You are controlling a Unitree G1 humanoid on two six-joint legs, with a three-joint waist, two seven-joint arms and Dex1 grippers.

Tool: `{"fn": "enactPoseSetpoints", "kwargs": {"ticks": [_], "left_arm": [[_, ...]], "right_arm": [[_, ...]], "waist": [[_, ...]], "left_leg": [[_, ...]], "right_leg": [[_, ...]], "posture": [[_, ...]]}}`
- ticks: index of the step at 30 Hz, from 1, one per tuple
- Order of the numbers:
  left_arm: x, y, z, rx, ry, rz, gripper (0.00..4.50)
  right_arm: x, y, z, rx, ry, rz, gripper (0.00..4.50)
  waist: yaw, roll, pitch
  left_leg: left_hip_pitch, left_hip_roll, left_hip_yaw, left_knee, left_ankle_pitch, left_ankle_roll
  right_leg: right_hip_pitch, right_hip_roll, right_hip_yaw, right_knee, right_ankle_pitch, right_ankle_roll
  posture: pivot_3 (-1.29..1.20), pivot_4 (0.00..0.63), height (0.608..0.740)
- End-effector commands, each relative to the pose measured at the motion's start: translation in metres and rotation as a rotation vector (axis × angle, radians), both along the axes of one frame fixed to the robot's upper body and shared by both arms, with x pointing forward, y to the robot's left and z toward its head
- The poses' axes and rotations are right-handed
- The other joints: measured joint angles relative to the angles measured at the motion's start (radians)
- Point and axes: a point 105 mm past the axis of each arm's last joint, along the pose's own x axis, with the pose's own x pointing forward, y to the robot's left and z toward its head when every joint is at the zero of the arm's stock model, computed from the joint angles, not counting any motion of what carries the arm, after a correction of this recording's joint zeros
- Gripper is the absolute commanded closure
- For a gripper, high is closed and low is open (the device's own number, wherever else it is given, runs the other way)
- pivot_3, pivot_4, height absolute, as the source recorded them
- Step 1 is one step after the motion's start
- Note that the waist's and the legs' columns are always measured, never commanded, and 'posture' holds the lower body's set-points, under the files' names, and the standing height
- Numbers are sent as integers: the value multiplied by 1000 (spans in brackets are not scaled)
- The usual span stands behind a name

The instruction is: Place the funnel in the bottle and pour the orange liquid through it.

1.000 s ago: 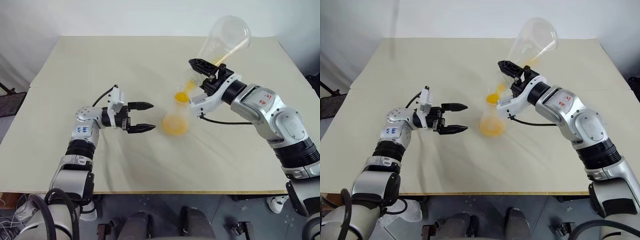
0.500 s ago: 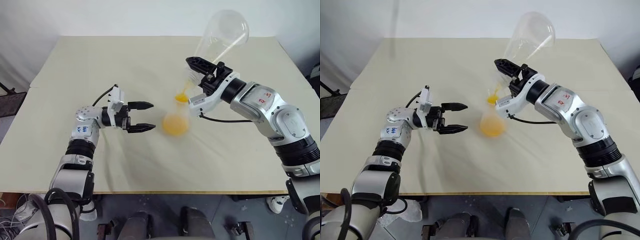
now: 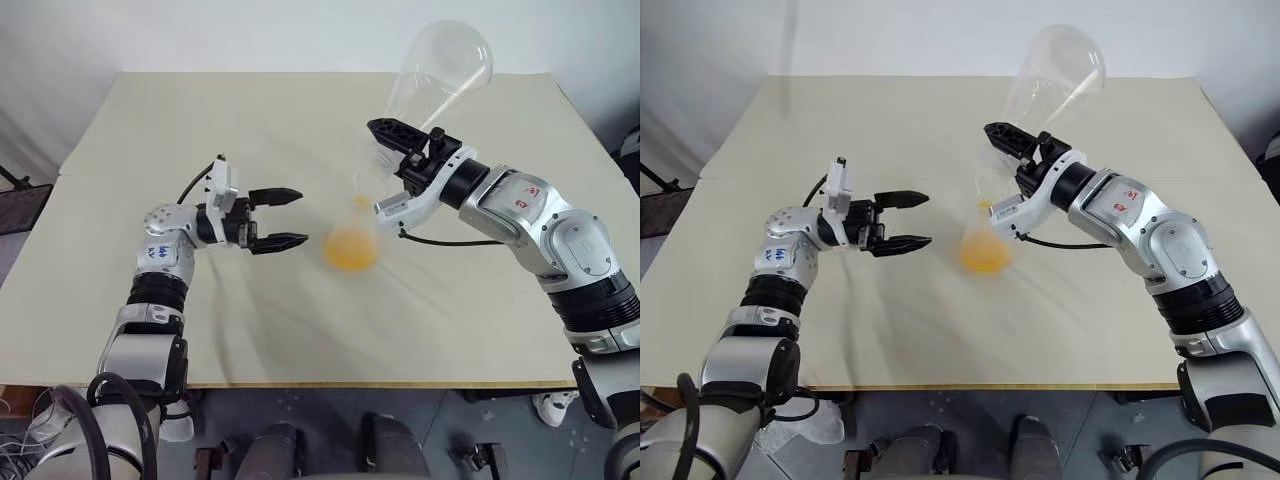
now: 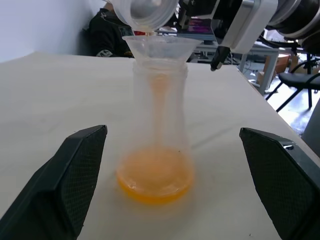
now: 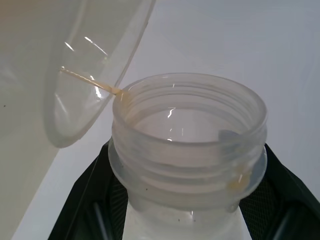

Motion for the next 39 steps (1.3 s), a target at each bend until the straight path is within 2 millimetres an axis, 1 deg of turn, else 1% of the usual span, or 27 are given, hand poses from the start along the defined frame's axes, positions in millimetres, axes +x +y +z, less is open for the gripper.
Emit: {"fn": "enactPoseSetpoints", "kwargs": {"ticks": [1,13,20,24,27,28,31,34,37,39], "left_arm": [[0,2,13,-57,-24,3,0],[-1,3,20,-92,-14,-4,0],[-2,3,21,-112,-11,-6,0],[-2,2,20,-105,-12,-1,0],[-1,2,17,-91,-13,4,0],[-1,1,17,-89,-14,4,0],[-1,1,16,-83,-17,5,0],[-1,1,15,-65,-19,5,0],[0,1,15,-60,-21,7,0],[1,1,15,-56,-23,10,0]], "right_arm": [[-9,-4,23,31,-78,14,2042],[-7,-4,24,14,-86,18,2042],[-6,-5,20,2,-67,18,2042],[-6,-6,18,26,-32,16,2042],[-5,-9,17,143,55,9,2042],[-5,-9,16,151,69,10,2042],[-7,-14,16,287,163,2,2042],[-8,-19,19,440,248,-5,2042],[-11,-25,28,626,330,8,2042],[-11,-37,39,814,391,19,2042]], "waist": [[0,0,0],[0,0,0],[0,0,0],[0,0,0],[1,0,0],[1,0,0],[1,0,0],[0,0,0],[0,0,0],[1,0,0]], "left_leg": [[0,0,0,0,0,0],[0,0,0,0,0,0],[0,0,0,0,0,0],[0,0,0,0,0,0],[0,0,0,0,0,0],[0,0,0,0,0,0],[0,0,0,0,0,0],[0,0,0,0,0,0],[0,0,0,0,0,0],[0,0,-1,0,0,0]], "right_leg": [[0,0,0,0,0,0],[0,0,0,0,0,0],[0,0,0,0,0,0],[0,0,0,0,0,0],[0,0,0,0,0,0],[0,0,0,0,0,0],[0,0,0,0,0,0],[0,0,-1,0,0,0],[0,0,-1,1,0,0],[0,0,-1,1,0,0]], "posture": [[0,150,740],[0,150,740],[0,150,740],[0,150,740],[0,150,740],[0,150,740],[0,150,740],[0,150,740],[0,150,740],[0,150,740]]}}
